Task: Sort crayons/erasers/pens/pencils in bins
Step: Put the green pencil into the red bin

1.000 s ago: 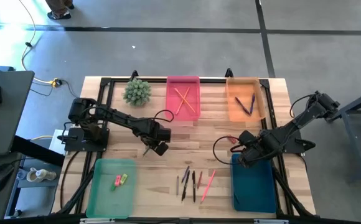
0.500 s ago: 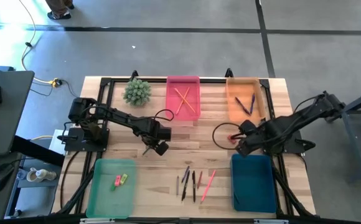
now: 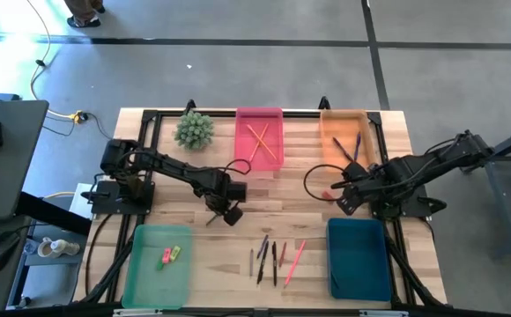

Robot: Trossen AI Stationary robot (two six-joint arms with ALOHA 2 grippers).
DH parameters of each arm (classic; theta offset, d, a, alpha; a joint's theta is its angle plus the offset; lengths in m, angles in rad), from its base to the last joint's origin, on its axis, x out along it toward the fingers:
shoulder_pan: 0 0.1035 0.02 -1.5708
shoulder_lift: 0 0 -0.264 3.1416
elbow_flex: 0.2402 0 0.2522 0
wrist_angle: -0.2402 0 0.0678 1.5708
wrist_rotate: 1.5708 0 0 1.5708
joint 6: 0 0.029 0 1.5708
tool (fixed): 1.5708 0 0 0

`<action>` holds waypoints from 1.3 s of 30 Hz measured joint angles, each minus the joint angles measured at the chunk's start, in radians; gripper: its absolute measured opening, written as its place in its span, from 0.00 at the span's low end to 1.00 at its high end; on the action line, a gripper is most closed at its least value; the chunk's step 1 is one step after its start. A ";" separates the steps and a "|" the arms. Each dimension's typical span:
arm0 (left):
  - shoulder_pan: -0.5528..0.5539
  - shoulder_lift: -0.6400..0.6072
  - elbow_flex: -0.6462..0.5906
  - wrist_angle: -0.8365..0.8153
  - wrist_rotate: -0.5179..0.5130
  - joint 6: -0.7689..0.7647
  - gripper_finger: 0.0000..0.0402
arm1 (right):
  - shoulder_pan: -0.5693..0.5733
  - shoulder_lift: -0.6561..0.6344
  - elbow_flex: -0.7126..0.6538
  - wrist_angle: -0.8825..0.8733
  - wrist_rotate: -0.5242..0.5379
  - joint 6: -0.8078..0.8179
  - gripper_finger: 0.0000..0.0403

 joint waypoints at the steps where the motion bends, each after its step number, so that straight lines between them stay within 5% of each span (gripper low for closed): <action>1: 0.000 0.000 0.004 -0.003 0.005 0.006 0.01 | -0.005 -0.003 0.000 0.000 0.000 -0.012 0.36; 22: 0.060 -0.005 0.256 0.079 -0.010 0.088 0.01 | -0.235 -0.015 0.000 0.001 -0.009 -0.357 0.36; 39: 0.370 -0.006 0.362 0.336 -0.044 0.207 0.01 | -0.328 -0.015 0.000 0.003 -0.011 -0.486 0.36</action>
